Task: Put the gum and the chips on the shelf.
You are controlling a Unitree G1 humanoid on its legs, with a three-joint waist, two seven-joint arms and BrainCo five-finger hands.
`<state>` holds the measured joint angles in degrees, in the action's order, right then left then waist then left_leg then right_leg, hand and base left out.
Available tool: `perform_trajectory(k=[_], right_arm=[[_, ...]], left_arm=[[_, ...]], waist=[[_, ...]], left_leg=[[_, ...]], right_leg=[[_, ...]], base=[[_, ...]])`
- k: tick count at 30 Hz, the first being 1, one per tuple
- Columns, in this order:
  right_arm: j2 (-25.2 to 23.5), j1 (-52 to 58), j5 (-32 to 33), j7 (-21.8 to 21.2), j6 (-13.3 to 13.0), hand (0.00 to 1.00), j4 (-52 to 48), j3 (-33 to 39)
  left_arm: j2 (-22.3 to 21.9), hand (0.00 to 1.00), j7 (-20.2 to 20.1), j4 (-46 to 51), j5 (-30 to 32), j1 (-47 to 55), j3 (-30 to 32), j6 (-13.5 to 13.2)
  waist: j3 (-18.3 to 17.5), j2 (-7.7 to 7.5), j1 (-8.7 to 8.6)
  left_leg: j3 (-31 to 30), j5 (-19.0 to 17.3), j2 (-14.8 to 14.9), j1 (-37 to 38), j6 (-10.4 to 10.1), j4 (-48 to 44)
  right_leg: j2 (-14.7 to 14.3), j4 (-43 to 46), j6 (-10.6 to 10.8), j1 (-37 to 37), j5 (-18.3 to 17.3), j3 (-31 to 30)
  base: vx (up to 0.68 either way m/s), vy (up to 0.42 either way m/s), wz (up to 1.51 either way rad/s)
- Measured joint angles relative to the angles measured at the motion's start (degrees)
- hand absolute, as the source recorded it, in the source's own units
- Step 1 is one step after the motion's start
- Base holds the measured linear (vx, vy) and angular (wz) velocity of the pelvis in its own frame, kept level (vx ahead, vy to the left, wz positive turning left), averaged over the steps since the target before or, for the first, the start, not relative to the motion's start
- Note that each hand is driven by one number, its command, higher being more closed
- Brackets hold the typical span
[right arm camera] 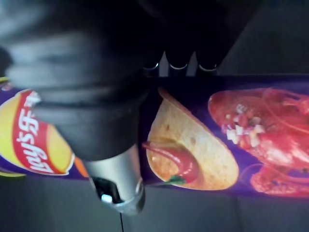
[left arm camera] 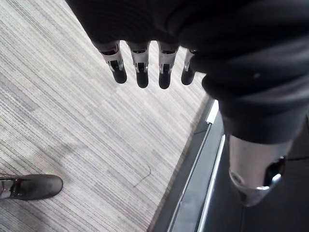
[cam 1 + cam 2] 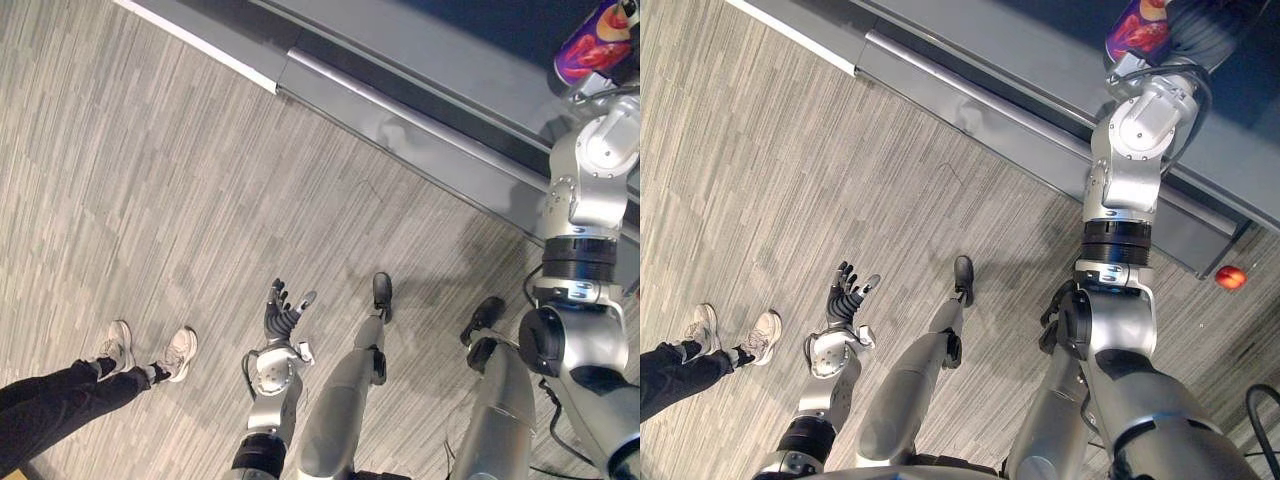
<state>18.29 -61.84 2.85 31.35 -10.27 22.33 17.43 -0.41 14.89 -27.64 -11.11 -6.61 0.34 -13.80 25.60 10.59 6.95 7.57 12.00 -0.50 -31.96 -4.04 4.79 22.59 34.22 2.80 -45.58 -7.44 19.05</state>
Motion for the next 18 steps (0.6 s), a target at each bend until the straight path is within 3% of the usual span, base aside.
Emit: perform_trajectory(k=[18], right_arm=[[-0.87, 0.72, 0.52, -0.65, -0.55, 1.00, 2.79, -3.30]], left_arm=[[-1.62, 0.00, -0.23, 2.17, -2.25, 0.03, 0.19, -0.03]], waist=[[-0.02, -0.02, -0.16]], left_leg=[[3.76, 0.05, 0.92, -1.77, -0.01, -1.28]], right_leg=[[0.05, -0.04, -0.01, -1.17, 0.01, -0.23]], base=[[-0.01, -0.018, 0.00]])
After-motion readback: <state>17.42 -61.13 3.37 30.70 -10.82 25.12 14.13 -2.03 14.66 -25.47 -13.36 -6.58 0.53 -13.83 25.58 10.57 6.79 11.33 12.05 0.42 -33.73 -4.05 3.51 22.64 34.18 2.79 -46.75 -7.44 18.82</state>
